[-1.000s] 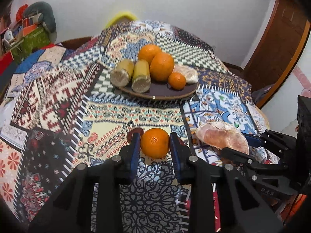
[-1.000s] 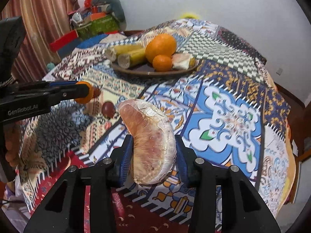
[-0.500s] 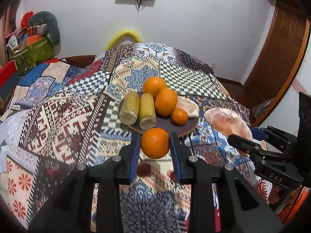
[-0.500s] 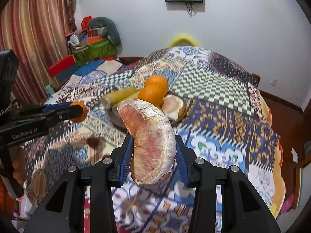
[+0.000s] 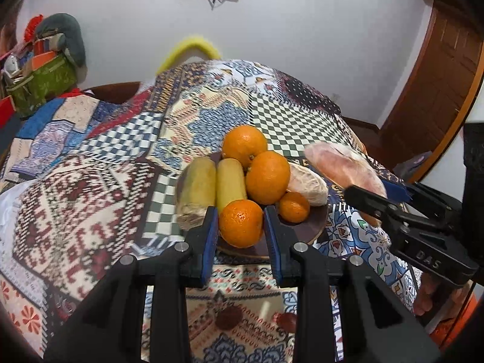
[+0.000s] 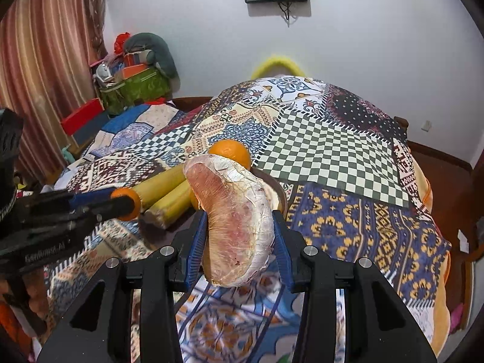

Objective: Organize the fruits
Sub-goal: 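Carry the tangerine with the left tool onto the plate while the right tool lays the pomelo wedge there, then move both tools to the dark red dates and grasp one with each tool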

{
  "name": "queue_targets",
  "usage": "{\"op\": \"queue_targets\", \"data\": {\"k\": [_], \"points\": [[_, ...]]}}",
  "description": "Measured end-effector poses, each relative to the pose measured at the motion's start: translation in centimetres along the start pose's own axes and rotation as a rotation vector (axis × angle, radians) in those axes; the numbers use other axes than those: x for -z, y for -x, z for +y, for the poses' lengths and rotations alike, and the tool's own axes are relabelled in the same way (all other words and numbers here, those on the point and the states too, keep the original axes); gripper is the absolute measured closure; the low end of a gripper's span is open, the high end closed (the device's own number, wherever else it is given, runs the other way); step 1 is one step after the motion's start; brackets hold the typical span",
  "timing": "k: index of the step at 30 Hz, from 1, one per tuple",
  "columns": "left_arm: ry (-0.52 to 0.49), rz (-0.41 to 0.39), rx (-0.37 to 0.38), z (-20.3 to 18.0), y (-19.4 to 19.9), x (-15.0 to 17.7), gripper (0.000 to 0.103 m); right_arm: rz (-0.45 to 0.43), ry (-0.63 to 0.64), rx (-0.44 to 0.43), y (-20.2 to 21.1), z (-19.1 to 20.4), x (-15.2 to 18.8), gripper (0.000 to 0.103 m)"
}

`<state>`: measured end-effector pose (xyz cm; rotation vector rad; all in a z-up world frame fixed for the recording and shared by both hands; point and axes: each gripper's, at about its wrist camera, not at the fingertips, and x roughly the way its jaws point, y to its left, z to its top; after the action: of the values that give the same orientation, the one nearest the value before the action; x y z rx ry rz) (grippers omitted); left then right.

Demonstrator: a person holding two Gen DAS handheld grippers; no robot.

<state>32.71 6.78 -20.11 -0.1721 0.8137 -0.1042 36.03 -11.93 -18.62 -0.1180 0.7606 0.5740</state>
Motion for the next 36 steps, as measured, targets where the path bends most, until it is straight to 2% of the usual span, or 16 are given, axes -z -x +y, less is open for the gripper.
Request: {"op": "queue_targets", "data": {"k": [9, 19, 28, 36], "points": [[-0.043, 0.036, 0.015, -1.7, -3.2, -0.3, 0.073, 0.043, -0.011, 0.013, -2.6, -0.7, -0.4, 0.064], [-0.054, 0.055, 0.016, -2.2, -4.6, -0.6, 0.073, 0.107, -0.066, -0.043, -4.3, -1.7, -0.2, 0.061], [-0.042, 0.062, 0.018, -2.3, -4.0, -0.5, 0.070, 0.101, -0.035, -0.028, -2.9, -1.5, -0.1, 0.058], [-0.023, 0.026, 0.011, -1.9, -0.7, -0.2, 0.070, 0.062, -0.013, -0.016, 0.3, -0.9, -0.1, 0.057]]}}
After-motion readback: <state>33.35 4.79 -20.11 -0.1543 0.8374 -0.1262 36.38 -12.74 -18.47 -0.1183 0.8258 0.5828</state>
